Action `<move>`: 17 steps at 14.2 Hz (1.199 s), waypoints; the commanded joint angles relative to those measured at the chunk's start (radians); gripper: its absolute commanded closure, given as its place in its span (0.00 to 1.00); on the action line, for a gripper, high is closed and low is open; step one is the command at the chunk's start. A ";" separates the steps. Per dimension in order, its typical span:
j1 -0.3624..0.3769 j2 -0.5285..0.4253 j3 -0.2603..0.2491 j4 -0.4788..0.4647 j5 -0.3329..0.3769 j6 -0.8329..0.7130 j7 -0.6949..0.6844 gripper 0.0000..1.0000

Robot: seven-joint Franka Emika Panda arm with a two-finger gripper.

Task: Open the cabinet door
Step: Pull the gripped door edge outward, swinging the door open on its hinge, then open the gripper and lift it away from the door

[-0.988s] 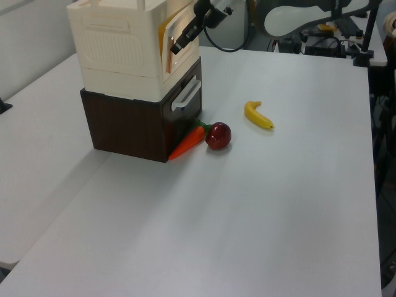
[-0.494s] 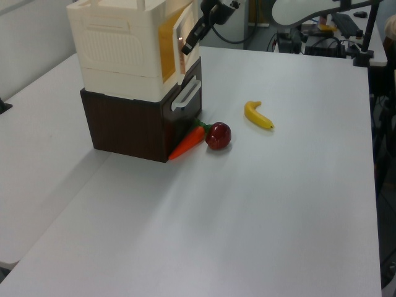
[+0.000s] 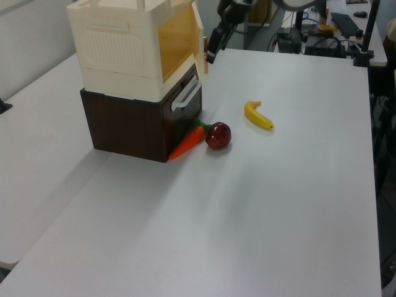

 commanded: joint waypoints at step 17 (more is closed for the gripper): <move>-0.001 0.000 -0.005 0.060 0.085 0.182 -0.168 0.00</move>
